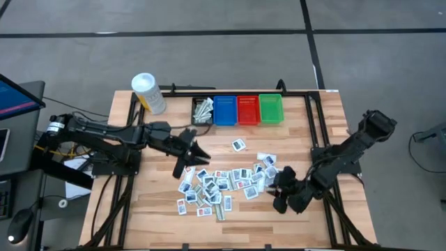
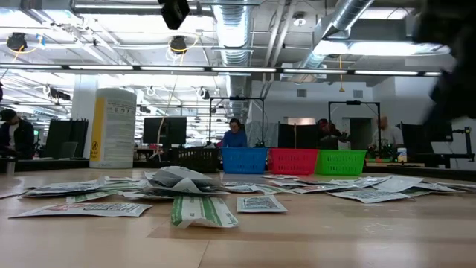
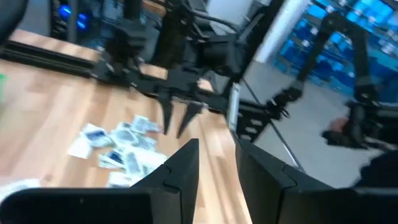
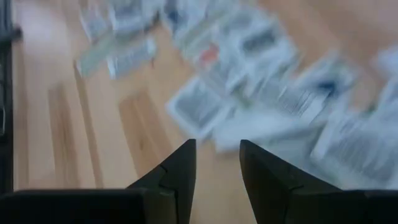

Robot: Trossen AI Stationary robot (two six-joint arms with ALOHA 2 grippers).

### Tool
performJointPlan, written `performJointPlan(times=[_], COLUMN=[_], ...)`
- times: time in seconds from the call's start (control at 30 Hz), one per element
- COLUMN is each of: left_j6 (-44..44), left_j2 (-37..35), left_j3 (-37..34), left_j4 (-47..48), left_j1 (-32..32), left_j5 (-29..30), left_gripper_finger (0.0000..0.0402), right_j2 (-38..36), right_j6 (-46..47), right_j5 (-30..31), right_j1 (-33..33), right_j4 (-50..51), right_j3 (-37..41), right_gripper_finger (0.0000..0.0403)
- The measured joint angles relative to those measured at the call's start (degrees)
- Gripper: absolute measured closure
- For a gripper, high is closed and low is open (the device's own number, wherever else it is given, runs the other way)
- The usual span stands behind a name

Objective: Pick & Place First Aid Supplies
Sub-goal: Put the green bandage pack in the black bin

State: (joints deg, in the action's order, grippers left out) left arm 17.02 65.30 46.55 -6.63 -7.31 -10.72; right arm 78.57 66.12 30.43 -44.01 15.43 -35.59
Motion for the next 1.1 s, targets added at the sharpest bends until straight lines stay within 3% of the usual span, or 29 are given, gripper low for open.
performJointPlan(times=[0.1, 0.23, 0.5, 0.6, 0.73, 1.1], left_j6=[0.02, 2.13, 2.72, 1.54, -0.14, 1.25], left_j2=[0.0, 0.0, 0.02, 0.0, 0.0, 0.0], left_j3=[-1.76, -4.28, -6.97, -6.97, -6.97, -7.0], left_j4=[0.13, 0.11, -2.02, -2.74, -3.72, -7.65], left_j1=[-2.02, -4.15, -4.66, -4.63, -4.63, -4.62], left_j5=[1.71, 8.31, 10.74, 11.23, 13.31, 14.38], left_gripper_finger=[0.0296, 0.0295, 0.0295, 0.0295, 0.0295, 0.0295], right_j2=[4.18, 8.21, 10.67, 10.85, 13.15, 14.09], right_j6=[3.52, 7.03, 7.6, 4.19, -4.95, -9.56], right_j5=[-3.99, -6.39, -5.35, -2.76, -5.09, -2.82], right_j1=[-0.9, -1.02, 1.28, 2.97, 5.71, 12.37], right_j4=[-1.48, -0.81, -0.22, -3.31, -5.34, -1.54], right_j3=[-0.01, -0.02, -0.59, -1.74, -2.34, -2.49], right_gripper_finger=[0.0285, 0.0285, 0.0285, 0.0285, 0.0285, 0.0285])
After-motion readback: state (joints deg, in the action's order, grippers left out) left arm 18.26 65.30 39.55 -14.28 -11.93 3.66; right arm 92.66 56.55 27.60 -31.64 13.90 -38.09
